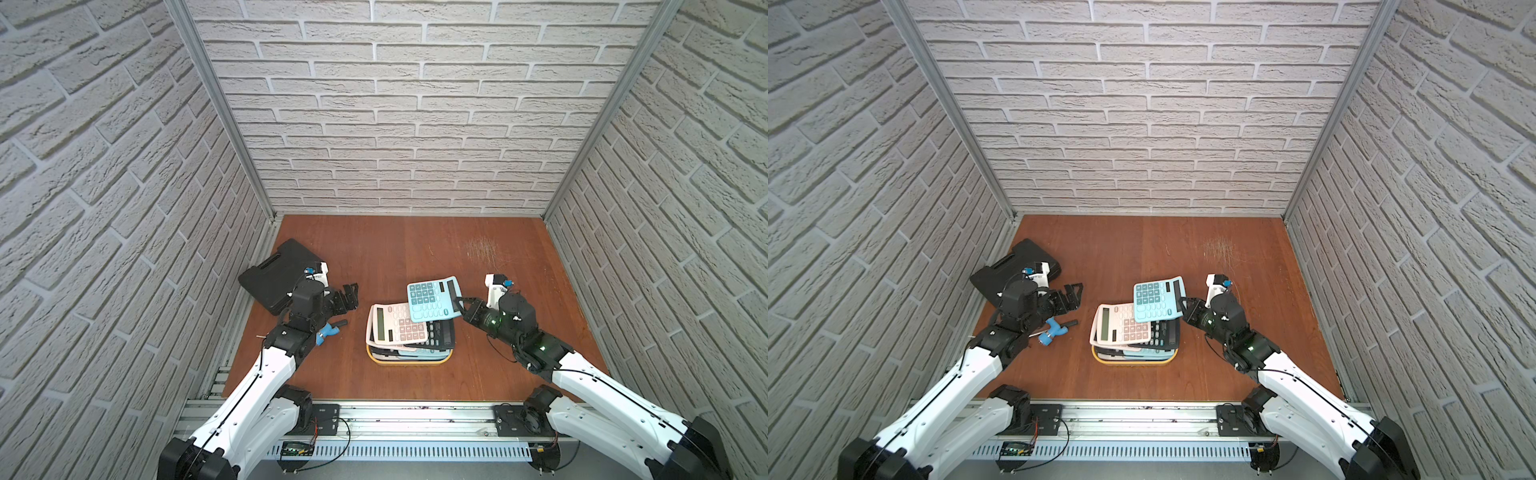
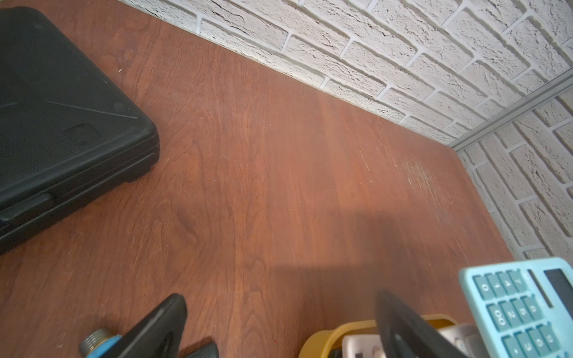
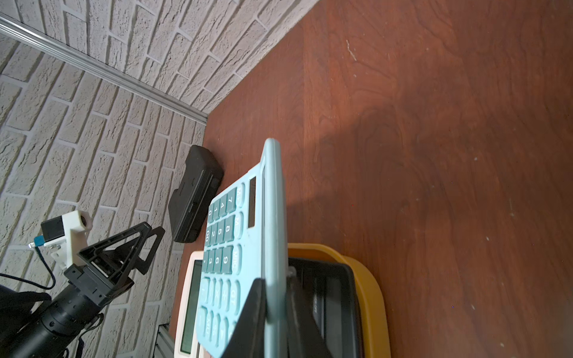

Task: Put the calculator in the storage box
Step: Place the calculator in the storage box.

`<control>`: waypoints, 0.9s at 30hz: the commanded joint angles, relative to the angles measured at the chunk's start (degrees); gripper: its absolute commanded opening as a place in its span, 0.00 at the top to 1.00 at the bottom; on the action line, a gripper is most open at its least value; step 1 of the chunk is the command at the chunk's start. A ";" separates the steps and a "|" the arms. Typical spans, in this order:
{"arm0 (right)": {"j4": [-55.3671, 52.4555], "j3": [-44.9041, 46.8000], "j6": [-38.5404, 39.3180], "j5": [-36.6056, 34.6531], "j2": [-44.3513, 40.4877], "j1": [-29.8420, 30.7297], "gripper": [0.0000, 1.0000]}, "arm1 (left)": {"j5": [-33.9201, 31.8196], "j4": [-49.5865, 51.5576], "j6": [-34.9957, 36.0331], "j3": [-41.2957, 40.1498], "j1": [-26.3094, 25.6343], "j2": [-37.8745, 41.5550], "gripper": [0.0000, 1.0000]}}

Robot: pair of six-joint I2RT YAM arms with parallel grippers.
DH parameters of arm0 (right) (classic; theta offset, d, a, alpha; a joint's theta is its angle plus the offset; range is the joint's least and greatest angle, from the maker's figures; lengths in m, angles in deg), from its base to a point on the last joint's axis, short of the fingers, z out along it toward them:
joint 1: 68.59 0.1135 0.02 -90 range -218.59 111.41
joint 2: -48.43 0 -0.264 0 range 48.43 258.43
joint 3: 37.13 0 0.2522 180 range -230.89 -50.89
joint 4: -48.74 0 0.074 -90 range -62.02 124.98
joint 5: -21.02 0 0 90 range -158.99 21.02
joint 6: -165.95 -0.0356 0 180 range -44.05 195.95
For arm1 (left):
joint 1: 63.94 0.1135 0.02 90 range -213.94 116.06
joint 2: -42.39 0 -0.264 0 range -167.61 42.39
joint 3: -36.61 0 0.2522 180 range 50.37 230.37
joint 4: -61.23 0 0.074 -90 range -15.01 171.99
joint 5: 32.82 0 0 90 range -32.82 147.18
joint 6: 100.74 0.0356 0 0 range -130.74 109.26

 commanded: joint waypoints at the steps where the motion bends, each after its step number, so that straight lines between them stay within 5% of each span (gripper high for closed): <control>1: 1.49 1.18 -4.43 -4.73 -2.69 2.53 0.97 | -0.30 -2.28 0.21 -0.40 0.38 -0.20 0.02; 16: 1.28 4.48 -13.07 -15.75 -4.70 14.49 0.97 | -0.40 -1.92 0.20 -0.45 0.38 0.70 0.02; 27: 0.56 5.52 -15.95 -18.16 -4.66 17.80 0.97 | -0.51 -1.96 0.21 -0.52 0.40 1.10 0.02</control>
